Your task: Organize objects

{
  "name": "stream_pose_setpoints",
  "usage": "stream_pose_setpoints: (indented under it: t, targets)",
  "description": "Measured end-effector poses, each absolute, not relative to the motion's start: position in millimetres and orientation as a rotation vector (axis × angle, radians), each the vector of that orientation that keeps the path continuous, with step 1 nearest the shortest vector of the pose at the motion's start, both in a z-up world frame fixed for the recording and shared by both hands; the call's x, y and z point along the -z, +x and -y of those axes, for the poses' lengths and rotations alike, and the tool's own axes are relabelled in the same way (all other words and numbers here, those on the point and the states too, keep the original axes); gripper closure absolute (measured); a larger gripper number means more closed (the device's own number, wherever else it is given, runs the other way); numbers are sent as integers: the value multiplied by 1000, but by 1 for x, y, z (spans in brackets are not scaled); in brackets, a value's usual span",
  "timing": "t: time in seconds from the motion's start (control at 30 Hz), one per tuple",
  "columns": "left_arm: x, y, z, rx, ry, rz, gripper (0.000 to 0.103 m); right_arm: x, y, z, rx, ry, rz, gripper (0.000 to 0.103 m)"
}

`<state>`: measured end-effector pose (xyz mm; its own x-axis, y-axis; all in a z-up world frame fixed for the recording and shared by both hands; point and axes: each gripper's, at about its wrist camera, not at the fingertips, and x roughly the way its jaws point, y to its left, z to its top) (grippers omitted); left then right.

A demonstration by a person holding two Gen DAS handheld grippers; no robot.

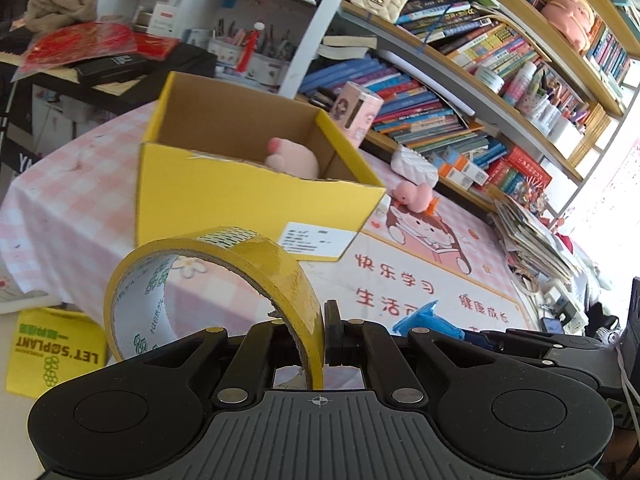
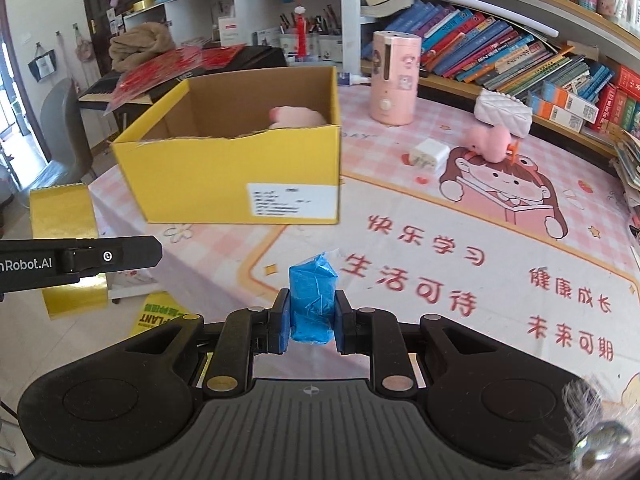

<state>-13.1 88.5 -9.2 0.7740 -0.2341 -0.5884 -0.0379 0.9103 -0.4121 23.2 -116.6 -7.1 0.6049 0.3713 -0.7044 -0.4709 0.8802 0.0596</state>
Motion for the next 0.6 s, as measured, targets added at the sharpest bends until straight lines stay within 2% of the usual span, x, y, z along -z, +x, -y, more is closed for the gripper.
stream_pose_setpoints:
  t: [0.6]
  targets:
    - [6, -55, -121, 81, -412, -667, 99, 8, -18, 83, -521, -126, -770, 84]
